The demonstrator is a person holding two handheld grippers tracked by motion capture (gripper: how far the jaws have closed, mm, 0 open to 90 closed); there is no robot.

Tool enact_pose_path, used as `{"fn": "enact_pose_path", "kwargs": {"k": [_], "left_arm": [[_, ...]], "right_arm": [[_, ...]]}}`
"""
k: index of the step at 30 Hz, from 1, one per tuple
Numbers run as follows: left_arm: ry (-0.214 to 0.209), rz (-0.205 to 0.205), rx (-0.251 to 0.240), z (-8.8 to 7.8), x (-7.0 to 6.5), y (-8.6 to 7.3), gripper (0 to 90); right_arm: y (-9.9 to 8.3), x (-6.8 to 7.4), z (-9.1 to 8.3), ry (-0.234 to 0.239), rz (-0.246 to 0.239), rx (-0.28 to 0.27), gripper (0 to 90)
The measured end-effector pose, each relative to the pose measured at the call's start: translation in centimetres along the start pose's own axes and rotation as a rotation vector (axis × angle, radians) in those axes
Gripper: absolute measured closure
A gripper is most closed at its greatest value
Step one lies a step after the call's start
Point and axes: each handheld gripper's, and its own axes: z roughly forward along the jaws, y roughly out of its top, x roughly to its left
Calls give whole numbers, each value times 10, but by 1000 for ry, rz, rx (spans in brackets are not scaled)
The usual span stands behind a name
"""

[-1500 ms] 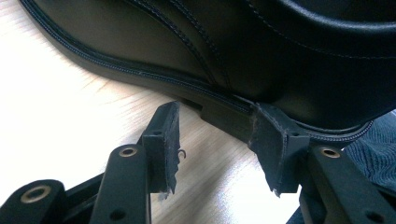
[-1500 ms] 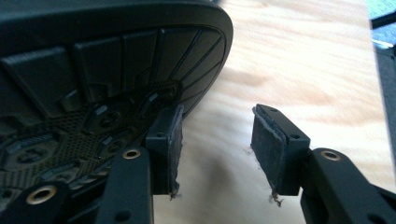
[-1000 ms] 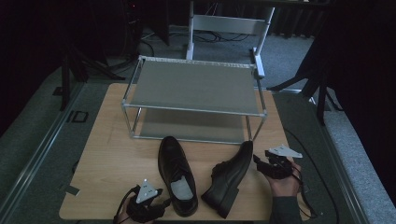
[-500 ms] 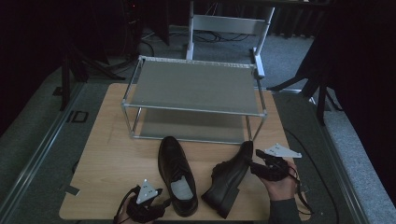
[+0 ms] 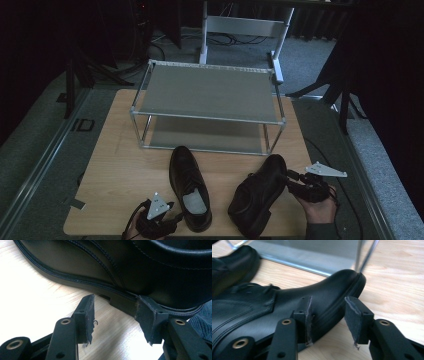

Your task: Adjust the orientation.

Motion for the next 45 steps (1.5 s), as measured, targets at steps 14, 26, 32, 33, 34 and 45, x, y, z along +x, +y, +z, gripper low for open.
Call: {"fn": "enact_pose_path", "kwargs": {"k": [14, 26, 32, 33, 34, 45], "left_arm": [[-2, 1, -4, 0, 0, -1, 499], [2, 2, -6, 0, 0, -1, 498], [3, 2, -6, 0, 0, -1, 495], [3, 2, -7, 0, 0, -1, 494], [4, 2, -6, 0, 0, -1, 494], [3, 3, -7, 0, 0, -1, 492]], "right_arm": [[-22, 0, -6, -67, 0, 68, 538], [-28, 39, -39, 2, 15, -75, 417], [-33, 60, -39, 45, -58, -18, 354], [-34, 64, -37, 33, -82, 4, 354], [-35, 66, -33, 26, -95, 20, 353], [-40, 72, -24, -64, -131, 87, 315]]}}
